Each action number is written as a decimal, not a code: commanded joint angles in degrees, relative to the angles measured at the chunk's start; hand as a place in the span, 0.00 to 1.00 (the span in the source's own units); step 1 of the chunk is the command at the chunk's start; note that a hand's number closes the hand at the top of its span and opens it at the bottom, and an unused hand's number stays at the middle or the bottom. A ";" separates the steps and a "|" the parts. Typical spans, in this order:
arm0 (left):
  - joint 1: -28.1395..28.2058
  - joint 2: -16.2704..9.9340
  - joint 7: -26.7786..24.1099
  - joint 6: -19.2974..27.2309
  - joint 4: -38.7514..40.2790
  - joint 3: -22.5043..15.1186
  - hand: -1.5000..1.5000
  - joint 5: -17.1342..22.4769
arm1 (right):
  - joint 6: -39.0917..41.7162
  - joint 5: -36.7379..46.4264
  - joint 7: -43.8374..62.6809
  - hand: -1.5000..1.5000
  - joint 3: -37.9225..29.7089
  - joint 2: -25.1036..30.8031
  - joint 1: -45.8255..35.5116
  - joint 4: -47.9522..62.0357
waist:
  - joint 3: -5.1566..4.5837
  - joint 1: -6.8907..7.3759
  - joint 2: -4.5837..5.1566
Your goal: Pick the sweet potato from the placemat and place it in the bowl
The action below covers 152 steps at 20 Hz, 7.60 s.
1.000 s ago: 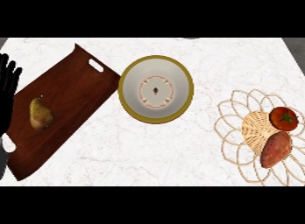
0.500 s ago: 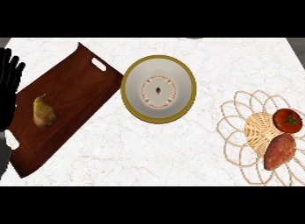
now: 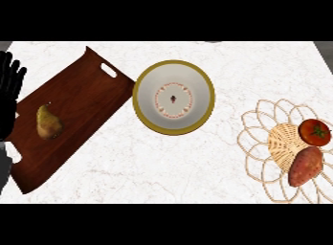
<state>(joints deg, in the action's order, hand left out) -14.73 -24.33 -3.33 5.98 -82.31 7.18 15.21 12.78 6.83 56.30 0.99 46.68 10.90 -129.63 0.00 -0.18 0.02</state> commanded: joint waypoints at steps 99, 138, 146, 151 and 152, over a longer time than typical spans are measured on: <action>-6.60 7.85 3.07 -5.31 0.10 3.07 0.50 -7.88 | 26.83 18.60 -105.37 1.00 0.55 -4.57 -77.17 94.04 | -0.02 5.40 1.24; -0.56 6.87 1.32 -6.24 -3.01 5.85 0.50 -7.58 | 5.95 18.11 -90.06 0.00 3.11 -43.30 -78.83 114.37 | 0.03 2.59 0.82; -0.62 8.39 2.65 -5.47 -4.81 4.20 0.50 -8.13 | 3.64 10.18 -89.37 0.00 -7.78 -33.93 -82.27 118.19 | 0.07 3.79 1.36; -3.57 7.86 2.38 -6.16 -3.04 4.15 0.50 -7.96 | 9.01 7.20 -88.83 0.00 -11.60 -25.80 -82.78 121.32 | 0.13 4.54 2.27; -2.72 7.72 2.82 -5.84 -3.89 4.07 0.50 -8.37 | 8.58 6.53 -89.50 0.00 -12.44 -25.29 -82.37 121.53 | 0.16 5.07 2.28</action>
<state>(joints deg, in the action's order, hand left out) -17.17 -16.05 -1.15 0.20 -85.30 11.40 7.14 19.28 15.70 -32.59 -8.43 16.64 -71.60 -9.92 0.08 3.86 1.85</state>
